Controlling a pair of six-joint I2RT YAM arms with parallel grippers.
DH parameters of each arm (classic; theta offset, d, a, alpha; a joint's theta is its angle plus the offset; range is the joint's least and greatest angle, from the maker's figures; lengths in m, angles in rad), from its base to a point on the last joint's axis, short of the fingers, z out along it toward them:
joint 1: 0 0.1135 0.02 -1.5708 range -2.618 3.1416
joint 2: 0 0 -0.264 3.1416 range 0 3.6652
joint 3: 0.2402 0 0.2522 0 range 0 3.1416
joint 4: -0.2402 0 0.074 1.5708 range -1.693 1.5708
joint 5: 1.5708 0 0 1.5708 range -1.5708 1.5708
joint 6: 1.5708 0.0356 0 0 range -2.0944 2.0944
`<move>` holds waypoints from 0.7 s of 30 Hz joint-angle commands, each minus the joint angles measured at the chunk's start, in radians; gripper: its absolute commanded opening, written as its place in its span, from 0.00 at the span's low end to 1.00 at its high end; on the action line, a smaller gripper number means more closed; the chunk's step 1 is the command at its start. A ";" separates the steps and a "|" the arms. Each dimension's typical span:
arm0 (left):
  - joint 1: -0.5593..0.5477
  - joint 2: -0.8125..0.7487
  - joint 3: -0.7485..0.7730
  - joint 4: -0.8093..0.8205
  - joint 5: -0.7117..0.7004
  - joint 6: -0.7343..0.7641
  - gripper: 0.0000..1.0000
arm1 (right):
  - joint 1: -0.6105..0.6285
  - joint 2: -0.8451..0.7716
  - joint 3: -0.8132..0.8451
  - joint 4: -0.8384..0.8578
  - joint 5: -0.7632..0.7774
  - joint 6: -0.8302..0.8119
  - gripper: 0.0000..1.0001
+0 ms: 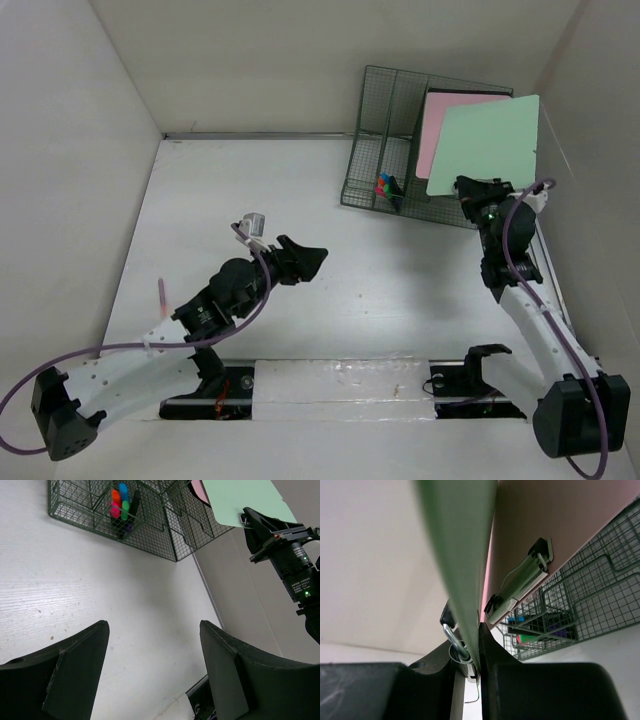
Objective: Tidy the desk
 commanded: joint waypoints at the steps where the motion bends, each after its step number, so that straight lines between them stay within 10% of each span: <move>1: -0.003 0.020 0.003 0.048 0.005 0.018 0.69 | -0.036 0.024 0.060 0.121 -0.144 0.024 0.00; 21: -0.003 0.083 0.023 0.065 0.015 0.025 0.69 | -0.090 0.231 0.127 0.254 -0.251 0.048 0.00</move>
